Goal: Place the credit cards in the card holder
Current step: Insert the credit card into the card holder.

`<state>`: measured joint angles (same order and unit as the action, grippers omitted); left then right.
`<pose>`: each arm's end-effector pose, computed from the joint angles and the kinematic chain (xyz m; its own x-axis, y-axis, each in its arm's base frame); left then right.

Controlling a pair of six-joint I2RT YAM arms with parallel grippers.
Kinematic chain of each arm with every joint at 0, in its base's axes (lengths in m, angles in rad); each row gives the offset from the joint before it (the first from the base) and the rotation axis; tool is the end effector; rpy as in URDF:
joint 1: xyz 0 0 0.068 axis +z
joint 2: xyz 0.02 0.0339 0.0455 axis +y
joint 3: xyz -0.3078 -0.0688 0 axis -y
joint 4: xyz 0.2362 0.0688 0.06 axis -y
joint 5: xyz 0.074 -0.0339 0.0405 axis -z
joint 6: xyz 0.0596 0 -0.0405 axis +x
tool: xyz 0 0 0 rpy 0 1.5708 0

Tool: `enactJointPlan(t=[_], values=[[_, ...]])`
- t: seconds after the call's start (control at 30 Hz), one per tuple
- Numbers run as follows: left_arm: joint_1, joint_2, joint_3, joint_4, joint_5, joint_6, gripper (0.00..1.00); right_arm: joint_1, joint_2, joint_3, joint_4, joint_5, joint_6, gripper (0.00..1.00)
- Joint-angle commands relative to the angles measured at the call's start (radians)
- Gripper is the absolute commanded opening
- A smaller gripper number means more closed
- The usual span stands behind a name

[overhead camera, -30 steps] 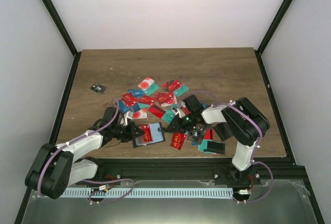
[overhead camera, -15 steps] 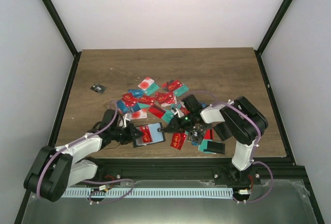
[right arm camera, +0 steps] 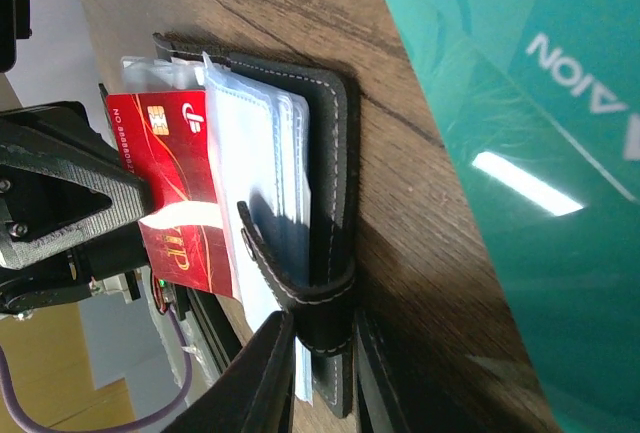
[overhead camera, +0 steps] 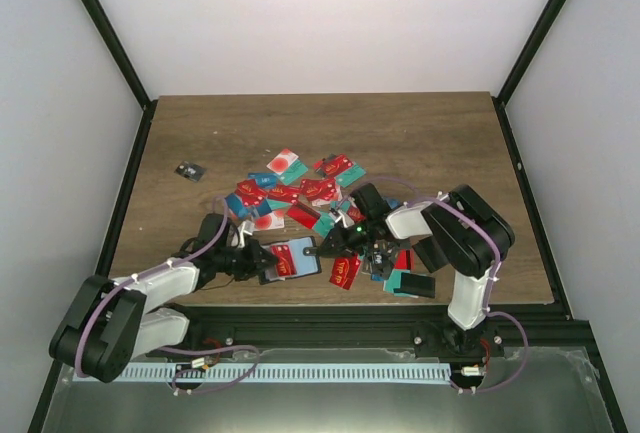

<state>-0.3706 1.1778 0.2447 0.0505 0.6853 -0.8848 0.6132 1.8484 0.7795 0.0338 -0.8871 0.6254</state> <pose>0.1422 -0.0957 0.1510 -0.9630 -0.2686 -0.0241 -0.1421 0.5814 -0.8011 0.2413 0.2263 0.1353 -0.9724 -0.2321 -0.0236 -0.1454 0.5239 0.8393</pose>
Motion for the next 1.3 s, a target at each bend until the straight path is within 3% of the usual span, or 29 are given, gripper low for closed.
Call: enactJointPlan(t=[0.0, 0.43, 1.27], values=[[0.001, 0.015, -0.022, 0.067, 0.03, -0.008, 0.04, 0.011, 0.011, 0.013, 0.005, -0.003, 0.002, 0.19], [0.001, 0.02, -0.024, 0.133, 0.08, 0.003, 0.04, 0.011, 0.005, 0.017, 0.016, 0.001, 0.011, 0.19], [0.001, 0.226, -0.024, 0.337, 0.123, 0.0, 0.04, 0.011, 0.023, 0.047, 0.024, -0.029, 0.015, 0.19]])
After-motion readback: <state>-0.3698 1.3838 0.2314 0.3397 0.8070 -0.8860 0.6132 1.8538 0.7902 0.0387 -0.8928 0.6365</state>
